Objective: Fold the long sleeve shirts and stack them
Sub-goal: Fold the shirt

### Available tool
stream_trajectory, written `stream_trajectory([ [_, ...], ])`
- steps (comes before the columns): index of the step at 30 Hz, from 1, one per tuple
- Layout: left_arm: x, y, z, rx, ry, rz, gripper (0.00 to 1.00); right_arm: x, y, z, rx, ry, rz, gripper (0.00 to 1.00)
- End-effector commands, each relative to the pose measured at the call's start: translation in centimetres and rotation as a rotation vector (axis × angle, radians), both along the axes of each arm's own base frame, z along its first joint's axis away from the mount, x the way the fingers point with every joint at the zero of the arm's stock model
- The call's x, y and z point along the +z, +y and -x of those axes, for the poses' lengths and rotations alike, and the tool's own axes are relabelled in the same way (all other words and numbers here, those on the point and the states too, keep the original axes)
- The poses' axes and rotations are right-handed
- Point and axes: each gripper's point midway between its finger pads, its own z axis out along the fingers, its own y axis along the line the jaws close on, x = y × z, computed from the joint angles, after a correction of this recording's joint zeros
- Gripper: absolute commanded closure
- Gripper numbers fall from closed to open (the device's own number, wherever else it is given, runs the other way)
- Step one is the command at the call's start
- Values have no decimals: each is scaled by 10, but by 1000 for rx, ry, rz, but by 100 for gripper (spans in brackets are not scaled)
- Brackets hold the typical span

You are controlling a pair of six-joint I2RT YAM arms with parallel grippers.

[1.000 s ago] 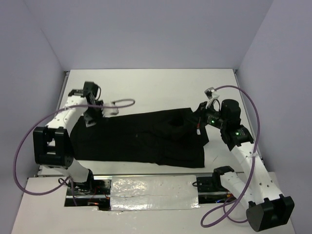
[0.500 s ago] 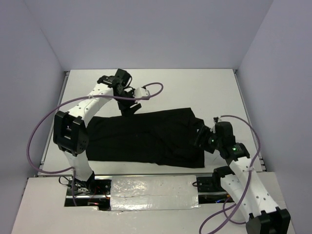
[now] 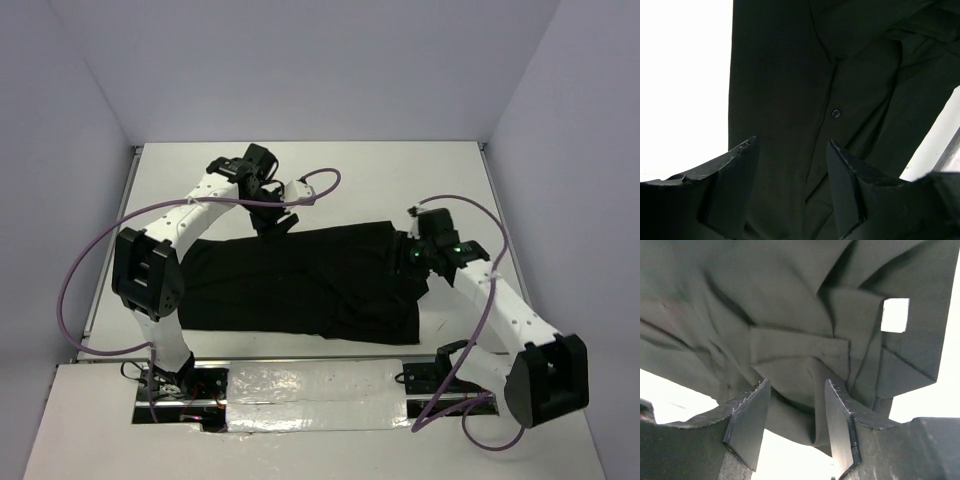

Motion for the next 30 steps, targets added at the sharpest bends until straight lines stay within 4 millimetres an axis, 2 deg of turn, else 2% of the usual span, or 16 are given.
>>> stream_trajectory([
  [1, 6, -10, 3, -8, 8, 50, 32, 2, 22, 0, 189, -32, 113, 44],
  [2, 6, -10, 3, -8, 9, 52, 32, -2, 24, -1, 210, -43, 168, 44],
  [3, 5, -11, 4, -10, 11, 52, 32, -7, 36, 2, 281, -38, 207, 44],
  [6, 5, -9, 5, -11, 10, 48, 32, -20, 41, 0, 340, -19, 309, 44],
  [7, 5, -9, 5, -12, 9, 44, 32, -18, 53, 0, 403, -42, 323, 44],
  [13, 4, -5, 7, -6, 0, 29, 32, -34, 81, 0, 541, -35, 436, 44],
  [14, 4, -5, 7, -6, -1, 30, 32, -44, 82, 0, 560, -9, 460, 44],
  [17, 3, -4, 8, -8, 1, 26, 32, -58, 90, 7, 617, 31, 482, 44],
  [22, -1, 0, 9, -8, 3, 8, 32, -68, 87, 7, 614, 63, 545, 44],
  [26, 1, 0, 7, -8, -4, 6, 32, -71, 84, 8, 604, 86, 561, 55],
  [27, 2, 0, 8, -11, -4, 6, 32, -70, 84, 9, 598, 86, 556, 69],
  [29, 2, 1, 7, -9, -7, 2, 32, -63, 86, 8, 578, 75, 538, 87],
  [30, 3, 1, 7, -9, -8, 2, 32, -60, 87, 8, 572, 74, 529, 89],
])
